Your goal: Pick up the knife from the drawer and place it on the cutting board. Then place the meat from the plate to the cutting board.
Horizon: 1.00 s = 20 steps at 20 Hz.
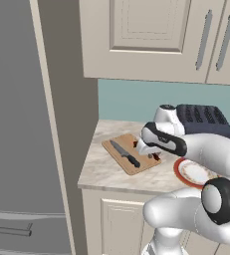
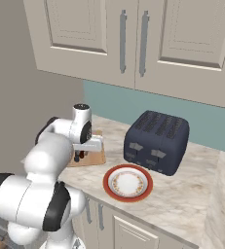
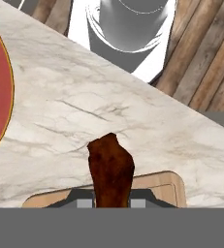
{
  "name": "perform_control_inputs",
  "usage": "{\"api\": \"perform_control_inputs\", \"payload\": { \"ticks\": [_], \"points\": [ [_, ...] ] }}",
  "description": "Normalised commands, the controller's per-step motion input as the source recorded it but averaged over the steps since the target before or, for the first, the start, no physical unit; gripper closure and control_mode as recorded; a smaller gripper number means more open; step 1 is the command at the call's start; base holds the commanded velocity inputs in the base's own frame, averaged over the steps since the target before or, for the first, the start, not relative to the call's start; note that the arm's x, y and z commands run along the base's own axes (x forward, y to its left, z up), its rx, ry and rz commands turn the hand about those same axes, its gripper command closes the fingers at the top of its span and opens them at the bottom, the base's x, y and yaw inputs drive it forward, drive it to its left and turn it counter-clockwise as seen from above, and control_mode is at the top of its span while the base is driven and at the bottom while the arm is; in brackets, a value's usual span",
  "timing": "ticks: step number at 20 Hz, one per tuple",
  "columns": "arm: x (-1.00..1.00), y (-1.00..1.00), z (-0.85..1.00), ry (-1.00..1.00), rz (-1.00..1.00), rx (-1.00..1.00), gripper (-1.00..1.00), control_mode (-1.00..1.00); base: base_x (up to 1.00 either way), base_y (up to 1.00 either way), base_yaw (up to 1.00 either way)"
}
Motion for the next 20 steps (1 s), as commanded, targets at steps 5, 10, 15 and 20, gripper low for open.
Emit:
{"api": "perform_control_inputs", "payload": {
  "ticks": [5,10,15,20],
  "points": [
    [0.35,0.02,-0.19,0.0,0.1,0.0,1.0,-1.0,0.0,0.0,0.0],
    [0.41,0.06,-0.24,0.0,0.1,0.0,1.0,-1.0,0.0,0.0,0.0],
    [0.39,0.02,-0.17,0.0,0.1,0.0,1.0,-1.0,0.0,0.0,0.0],
    [0.43,0.0,-0.16,0.0,0.11,0.0,1.0,-1.0,0.0,0.0,0.0]
  ]
}}
